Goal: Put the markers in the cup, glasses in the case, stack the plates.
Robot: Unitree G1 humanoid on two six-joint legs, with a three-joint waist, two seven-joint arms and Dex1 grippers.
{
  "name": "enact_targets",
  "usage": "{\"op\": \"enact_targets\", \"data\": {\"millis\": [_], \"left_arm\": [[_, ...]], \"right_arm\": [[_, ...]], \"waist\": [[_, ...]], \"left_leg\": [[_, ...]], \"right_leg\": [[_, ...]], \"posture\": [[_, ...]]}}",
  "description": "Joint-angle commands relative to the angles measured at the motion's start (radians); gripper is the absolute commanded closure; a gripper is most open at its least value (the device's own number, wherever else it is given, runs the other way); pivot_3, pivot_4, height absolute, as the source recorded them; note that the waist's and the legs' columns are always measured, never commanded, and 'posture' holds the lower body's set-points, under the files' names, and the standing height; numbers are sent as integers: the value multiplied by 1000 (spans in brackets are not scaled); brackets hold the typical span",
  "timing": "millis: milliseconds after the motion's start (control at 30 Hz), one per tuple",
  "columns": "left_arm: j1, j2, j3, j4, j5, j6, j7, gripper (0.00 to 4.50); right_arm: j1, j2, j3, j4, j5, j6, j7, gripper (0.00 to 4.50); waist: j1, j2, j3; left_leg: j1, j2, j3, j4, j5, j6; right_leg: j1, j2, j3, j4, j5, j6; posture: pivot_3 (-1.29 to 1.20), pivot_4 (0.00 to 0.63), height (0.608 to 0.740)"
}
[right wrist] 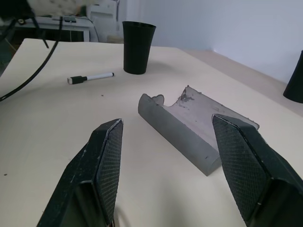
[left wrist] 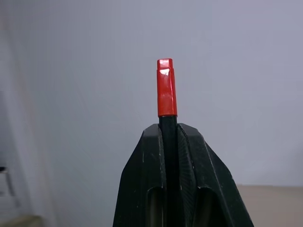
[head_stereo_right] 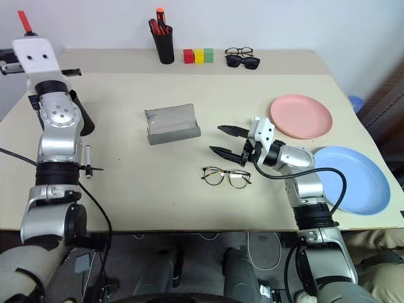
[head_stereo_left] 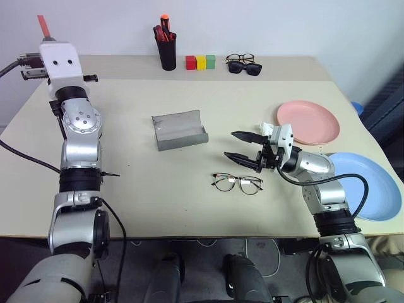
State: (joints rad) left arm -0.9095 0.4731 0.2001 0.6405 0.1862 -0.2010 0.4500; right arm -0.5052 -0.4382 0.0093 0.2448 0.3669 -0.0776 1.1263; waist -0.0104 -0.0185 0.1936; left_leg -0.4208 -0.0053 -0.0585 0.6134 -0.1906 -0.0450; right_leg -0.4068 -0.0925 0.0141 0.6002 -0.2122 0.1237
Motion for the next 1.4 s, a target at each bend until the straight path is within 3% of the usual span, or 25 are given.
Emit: {"op": "enact_targets", "data": {"millis": [33, 233, 500, 1300, 1400], "left_arm": [[-48, 41, -9, 119, 34, -113, 47, 4475], [-90, 79, -29, 345, 62, -207, 133, 4475], [-140, 77, -52, 463, 66, -251, 172, 4475], [-109, 29, -75, 518, 49, -289, 184, 4475], [-98, 26, -81, 515, 55, -289, 183, 3297]], "right_arm": [[-14, 4, -15, 2, 7, -32, 3, 1455], [-8, 6, -13, 11, 6, -44, 2, 1455], [-4, -2, -17, 10, 7, -43, 3, 1455], [15, -12, -18, -33, 9, -20, -19, 1455], [15, -12, -17, -36, 9, -18, -24, 1455]], "waist": [[-1, 0, 0], [-4, 0, 0], [0, 0, 0], [-3, 0, 0], [-2, 0, 0]], "left_leg": [[0, 0, 0, 0, 0, 0], [0, 0, 0, 0, 0, 0], [-1, 0, 0, 0, 0, 0], [0, 0, 0, 0, 0, -1], [0, 0, 0, 0, 0, -1]], "right_leg": [[0, 0, 0, 0, 0, 0], [-1, 0, 0, 2, 0, 1], [-1, 0, 0, 2, 1, 1], [-2, 0, 0, 3, 1, 2], [-2, 0, 0, 3, 1, 2]], "posture": [[0, 150, 740], [0, 150, 740], [0, 150, 740], [0, 150, 740], [0, 150, 740]]}}
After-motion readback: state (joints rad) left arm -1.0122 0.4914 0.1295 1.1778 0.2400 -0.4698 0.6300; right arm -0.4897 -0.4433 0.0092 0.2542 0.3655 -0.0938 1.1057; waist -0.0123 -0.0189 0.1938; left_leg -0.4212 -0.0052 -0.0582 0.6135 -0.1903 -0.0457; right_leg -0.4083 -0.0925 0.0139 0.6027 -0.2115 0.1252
